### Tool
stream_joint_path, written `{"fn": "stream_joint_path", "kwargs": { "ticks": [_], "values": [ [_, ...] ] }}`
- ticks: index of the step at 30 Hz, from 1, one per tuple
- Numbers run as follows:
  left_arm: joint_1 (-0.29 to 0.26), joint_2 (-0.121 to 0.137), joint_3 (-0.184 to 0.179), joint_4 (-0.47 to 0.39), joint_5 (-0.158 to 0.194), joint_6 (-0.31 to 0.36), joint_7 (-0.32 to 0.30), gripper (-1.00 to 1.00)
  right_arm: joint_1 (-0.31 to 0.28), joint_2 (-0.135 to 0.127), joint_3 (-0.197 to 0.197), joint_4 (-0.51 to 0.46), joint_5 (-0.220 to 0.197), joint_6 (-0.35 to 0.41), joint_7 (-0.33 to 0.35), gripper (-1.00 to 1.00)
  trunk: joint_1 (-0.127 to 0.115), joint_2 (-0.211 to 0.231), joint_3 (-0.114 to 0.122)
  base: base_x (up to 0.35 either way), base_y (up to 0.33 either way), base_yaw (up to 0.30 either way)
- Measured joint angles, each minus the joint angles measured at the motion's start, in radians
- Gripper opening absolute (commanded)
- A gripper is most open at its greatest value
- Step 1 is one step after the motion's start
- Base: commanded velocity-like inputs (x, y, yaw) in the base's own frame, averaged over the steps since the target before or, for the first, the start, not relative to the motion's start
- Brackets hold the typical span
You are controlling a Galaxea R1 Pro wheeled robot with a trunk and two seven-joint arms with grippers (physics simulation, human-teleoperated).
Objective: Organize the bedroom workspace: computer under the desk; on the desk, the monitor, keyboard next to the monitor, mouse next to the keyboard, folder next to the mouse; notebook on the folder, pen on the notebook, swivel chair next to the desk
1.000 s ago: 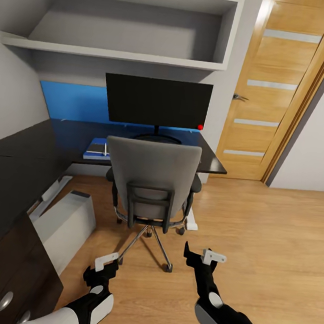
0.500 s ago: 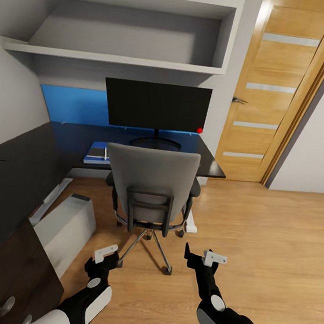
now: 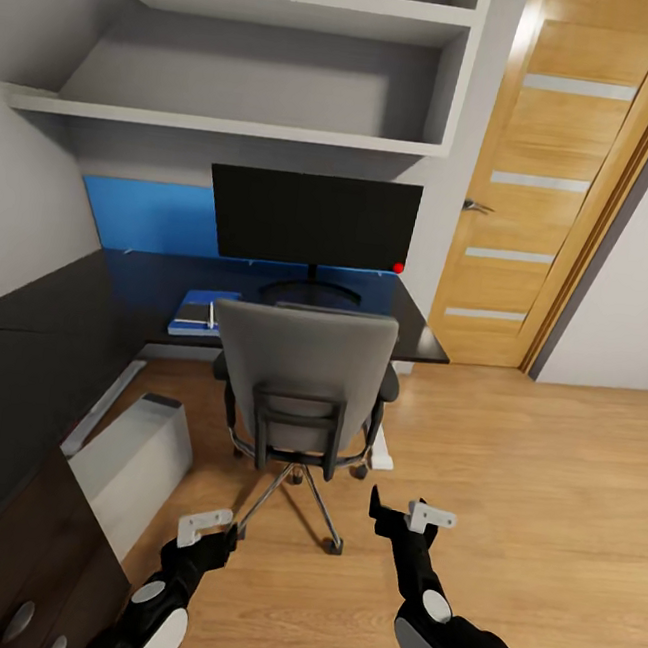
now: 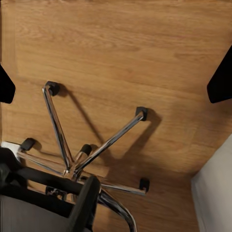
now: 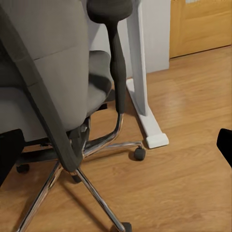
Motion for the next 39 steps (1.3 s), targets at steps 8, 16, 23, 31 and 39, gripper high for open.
{"fn": "stream_joint_path", "kwargs": {
  "ticks": [8, 16, 23, 31, 39],
  "values": [
    [0.031, 0.01, 0.003, -0.044, 0.001, 0.034, 0.0, 1.0, 0.0, -0.001, 0.0, 0.001, -0.001, 0.0, 0.0, 1.0, -0.03, 0.056, 0.025, -0.163, 0.0, 0.0],
    [0.036, 0.01, 0.002, 0.009, 0.002, 0.032, 0.002, 1.0, 0.025, -0.003, -0.001, 0.019, -0.002, -0.003, 0.0, 1.0, -0.061, 0.112, 0.05, -0.313, 0.0, 0.0],
    [0.051, 0.011, 0.001, 0.101, 0.002, -0.037, 0.003, 1.0, 0.115, -0.009, 0.0, 0.052, 0.0, -0.02, 0.002, 1.0, -0.088, 0.161, 0.072, -0.334, 0.0, 0.0],
    [0.095, 0.009, 0.0, 0.264, -0.007, -0.227, -0.004, 1.0, 0.204, -0.006, 0.028, 0.1, -0.001, -0.096, 0.002, 1.0, -0.119, 0.217, 0.097, -0.267, 0.0, 0.0],
    [0.159, 0.009, 0.001, 0.406, -0.01, -0.381, -0.011, 1.0, 0.245, 0.067, 0.141, 0.363, -0.008, -0.253, 0.005, 1.0, -0.15, 0.273, 0.122, -0.041, 0.0, 0.0]
  ]
}}
